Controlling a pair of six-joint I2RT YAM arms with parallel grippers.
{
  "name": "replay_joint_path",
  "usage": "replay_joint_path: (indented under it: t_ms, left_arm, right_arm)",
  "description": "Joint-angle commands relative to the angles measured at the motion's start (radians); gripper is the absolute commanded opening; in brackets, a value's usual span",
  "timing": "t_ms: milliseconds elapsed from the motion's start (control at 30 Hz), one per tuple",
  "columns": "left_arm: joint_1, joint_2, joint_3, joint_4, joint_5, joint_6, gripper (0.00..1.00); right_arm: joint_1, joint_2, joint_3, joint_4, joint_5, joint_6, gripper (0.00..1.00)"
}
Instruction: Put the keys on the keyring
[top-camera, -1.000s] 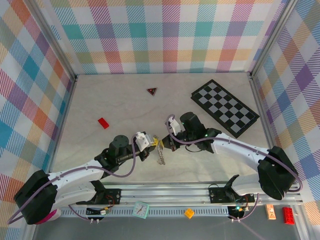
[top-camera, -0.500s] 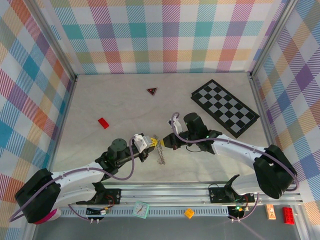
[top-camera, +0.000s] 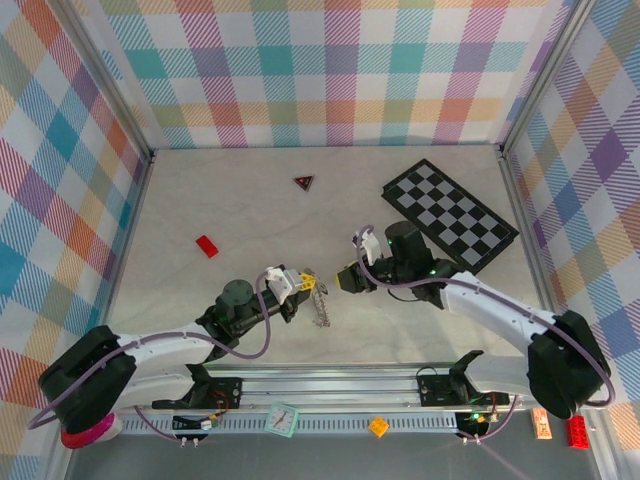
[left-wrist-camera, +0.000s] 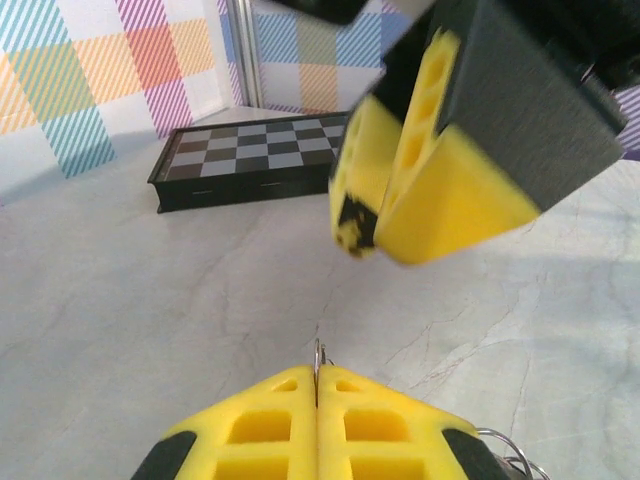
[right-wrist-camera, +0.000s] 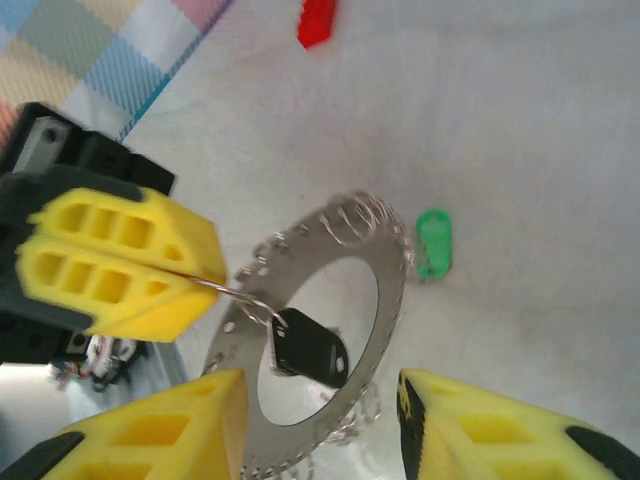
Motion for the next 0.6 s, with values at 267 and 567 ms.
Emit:
replay_joint_path:
  t_ms: [267,567]
  left_arm:
    - [-0.009,0.133,-0.020,0.312,0.106,-0.069,0.00]
    - [-0.008,0.153,-0.013,0.324,0.145,-0.070,0.00]
  right_arm:
    - [0.001,0.070,0.016,0.057,-0.224,-0.594,0.40]
    - [0.001,0.120,0.005,0.127,-0.253,-0.583,0.31]
